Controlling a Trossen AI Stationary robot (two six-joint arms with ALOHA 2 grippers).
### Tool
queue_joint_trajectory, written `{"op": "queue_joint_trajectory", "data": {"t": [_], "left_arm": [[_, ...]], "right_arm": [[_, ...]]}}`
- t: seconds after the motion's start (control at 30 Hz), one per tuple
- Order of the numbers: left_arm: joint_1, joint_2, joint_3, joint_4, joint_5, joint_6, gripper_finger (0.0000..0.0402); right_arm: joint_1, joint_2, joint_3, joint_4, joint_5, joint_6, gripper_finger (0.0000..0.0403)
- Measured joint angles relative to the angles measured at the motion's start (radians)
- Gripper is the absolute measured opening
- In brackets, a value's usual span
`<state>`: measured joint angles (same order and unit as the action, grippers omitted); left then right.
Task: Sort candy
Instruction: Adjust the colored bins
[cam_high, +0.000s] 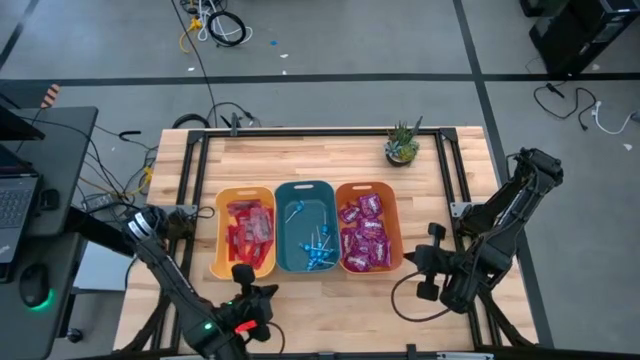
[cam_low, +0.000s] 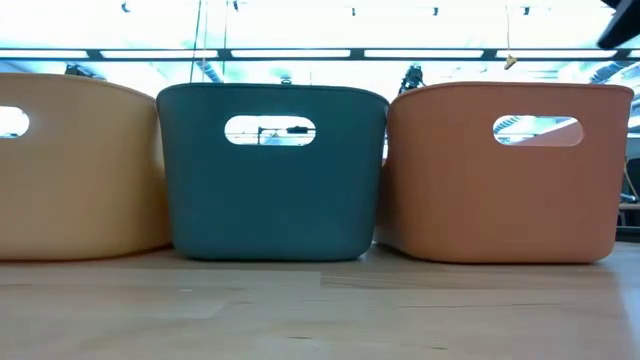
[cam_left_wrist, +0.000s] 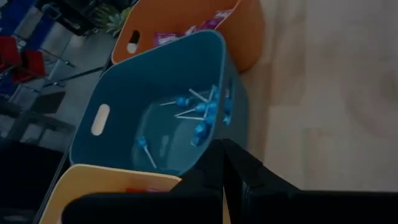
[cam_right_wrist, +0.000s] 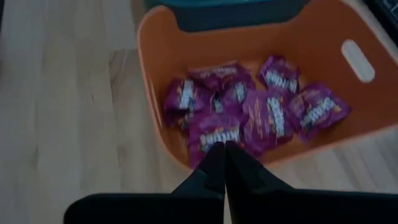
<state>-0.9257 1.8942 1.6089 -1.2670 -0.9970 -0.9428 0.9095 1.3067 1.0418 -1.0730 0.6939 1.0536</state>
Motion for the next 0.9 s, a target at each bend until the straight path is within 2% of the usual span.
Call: {"op": "queue_joint_trajectory", "data": {"t": [0.17,0.3,0.43,0.57,0.7,0.9], "left_arm": [[0.036,0.0,-0.021,0.0,-0.002,0.03,0.0001],[0.053,0.0,-0.024,-0.026,0.0,0.051,0.0001],[0.062,0.0,-0.024,-0.045,0.057,0.05,0.0001],[0.062,0.0,-0.024,-0.043,0.068,0.049,0.0001],[0.062,0.0,-0.024,-0.029,0.067,0.048,0.0001],[0.062,0.0,-0.024,-0.022,0.058,0.042,0.0001]], "right_arm": [[-0.033,0.0,-0.005,0.054,0.03,-0.069,0.0],[-0.061,0.0,0.01,-0.017,0.035,-0.065,0.0],[-0.081,-0.001,0.019,-0.178,-0.022,0.043,0.0],[-0.082,-0.001,0.009,-0.315,-0.12,0.213,0.0],[-0.078,-0.001,-0.04,-0.276,-0.153,0.244,0.0],[-0.078,0.0,-0.108,-0.096,-0.17,0.182,0.0]]}}
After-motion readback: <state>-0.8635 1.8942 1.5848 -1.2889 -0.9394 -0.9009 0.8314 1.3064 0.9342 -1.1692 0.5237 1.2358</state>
